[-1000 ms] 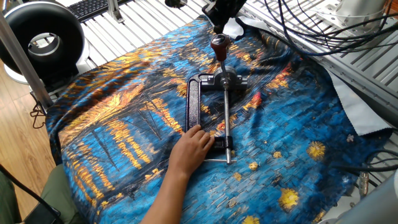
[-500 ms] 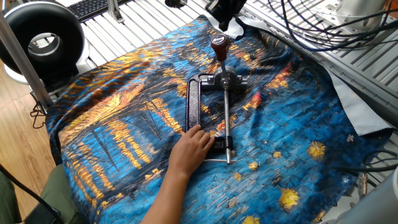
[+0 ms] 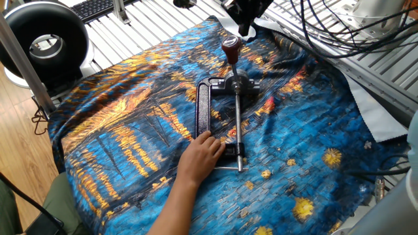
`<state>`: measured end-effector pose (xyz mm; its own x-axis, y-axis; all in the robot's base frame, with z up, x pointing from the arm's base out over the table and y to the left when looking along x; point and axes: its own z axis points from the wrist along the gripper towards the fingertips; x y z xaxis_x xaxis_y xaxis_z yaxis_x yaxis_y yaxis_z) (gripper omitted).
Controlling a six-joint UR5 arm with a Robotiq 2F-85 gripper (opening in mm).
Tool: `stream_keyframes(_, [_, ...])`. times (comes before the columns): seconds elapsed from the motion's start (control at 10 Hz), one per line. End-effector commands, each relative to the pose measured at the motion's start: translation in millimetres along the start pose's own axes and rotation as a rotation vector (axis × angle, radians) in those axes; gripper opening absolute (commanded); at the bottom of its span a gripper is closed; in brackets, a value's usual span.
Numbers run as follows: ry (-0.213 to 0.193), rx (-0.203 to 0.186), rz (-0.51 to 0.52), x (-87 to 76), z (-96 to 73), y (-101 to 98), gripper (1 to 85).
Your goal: Push down the lever
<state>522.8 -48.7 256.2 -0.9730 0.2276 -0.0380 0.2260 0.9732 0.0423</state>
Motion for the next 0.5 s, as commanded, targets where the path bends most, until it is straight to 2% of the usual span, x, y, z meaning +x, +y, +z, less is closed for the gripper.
stream_keyframes(0.0, [-0.009,0.001,-0.010,1.2,8.1,-1.7,1.0])
stream_keyframes(0.4, [-0.024,-0.011,-0.004,-4.1,19.1,8.5,1.0])
